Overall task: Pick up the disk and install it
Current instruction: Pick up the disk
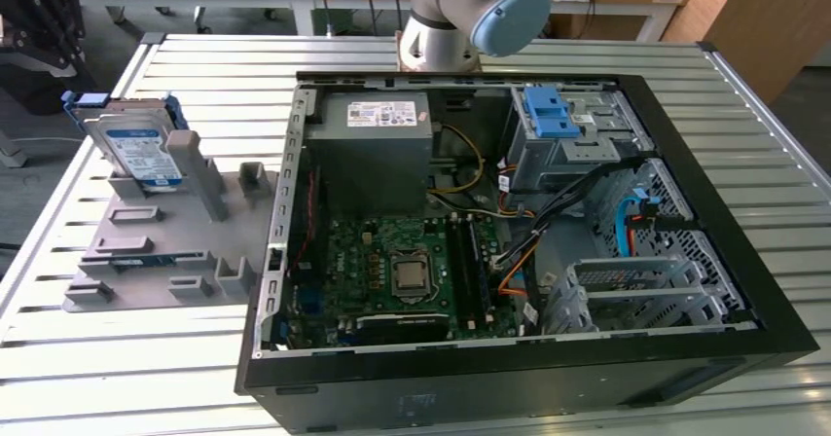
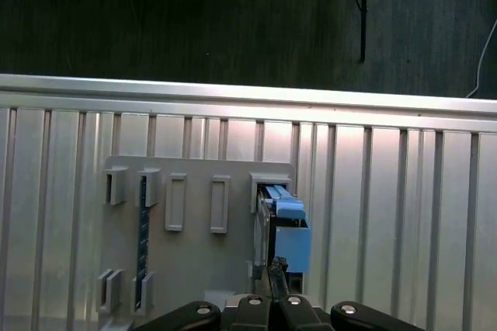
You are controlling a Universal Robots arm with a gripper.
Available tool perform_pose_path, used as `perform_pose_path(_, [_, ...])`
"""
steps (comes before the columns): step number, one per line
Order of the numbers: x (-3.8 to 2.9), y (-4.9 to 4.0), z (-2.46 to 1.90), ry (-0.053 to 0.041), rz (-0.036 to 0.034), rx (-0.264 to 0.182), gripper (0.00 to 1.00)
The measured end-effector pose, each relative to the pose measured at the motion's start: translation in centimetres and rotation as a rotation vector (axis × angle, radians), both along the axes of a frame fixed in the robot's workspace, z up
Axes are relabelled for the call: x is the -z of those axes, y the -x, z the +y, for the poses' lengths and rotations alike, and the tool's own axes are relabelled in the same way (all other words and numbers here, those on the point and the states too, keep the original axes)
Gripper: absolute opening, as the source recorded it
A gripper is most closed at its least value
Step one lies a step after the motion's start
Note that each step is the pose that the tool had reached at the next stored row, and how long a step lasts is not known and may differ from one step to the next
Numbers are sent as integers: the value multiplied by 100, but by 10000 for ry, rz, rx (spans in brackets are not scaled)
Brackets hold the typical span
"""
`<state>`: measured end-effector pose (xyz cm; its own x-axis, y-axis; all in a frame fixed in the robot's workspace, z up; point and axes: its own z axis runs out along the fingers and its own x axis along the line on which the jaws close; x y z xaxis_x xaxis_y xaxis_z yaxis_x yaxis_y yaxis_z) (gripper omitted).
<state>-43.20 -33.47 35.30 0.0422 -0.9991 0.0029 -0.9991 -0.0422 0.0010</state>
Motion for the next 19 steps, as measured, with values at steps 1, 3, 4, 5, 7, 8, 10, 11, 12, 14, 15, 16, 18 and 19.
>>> perform_pose_path(1, [0, 0, 0, 0, 0, 0, 11])
perform_pose_path(3, [3, 1, 0, -1, -5, -1, 11])
perform_pose_path(4, [9, 2, 0, -1, -13, -1, 11])
perform_pose_path(5, [13, 4, 0, -1, -18, 0, 11])
perform_pose_path(7, [21, 11, 0, 0, -23, 0, 23])
perform_pose_path(8, [25, 15, 1, 0, -22, 0, 23])
perform_pose_path(10, [40, 36, 3, 0, -23, 8, 29])
perform_pose_path(11, [48, 47, 3, 0, -24, 18, 41])
perform_pose_path(12, [55, 54, 4, 0, -25, 26, 41])
perform_pose_path(14, [62, 59, 8, 0, -24, 38, 53])
perform_pose_path(15, [62, 59, 8, 1, -23, 39, 53])
perform_pose_path(16, [62, 59, 8, 1, -21, 40, 58])
perform_pose_path(18, [63, 60, 9, 1, -22, 42, 65])
perform_pose_path(19, [65, 60, 9, 1, -23, 43, 65])
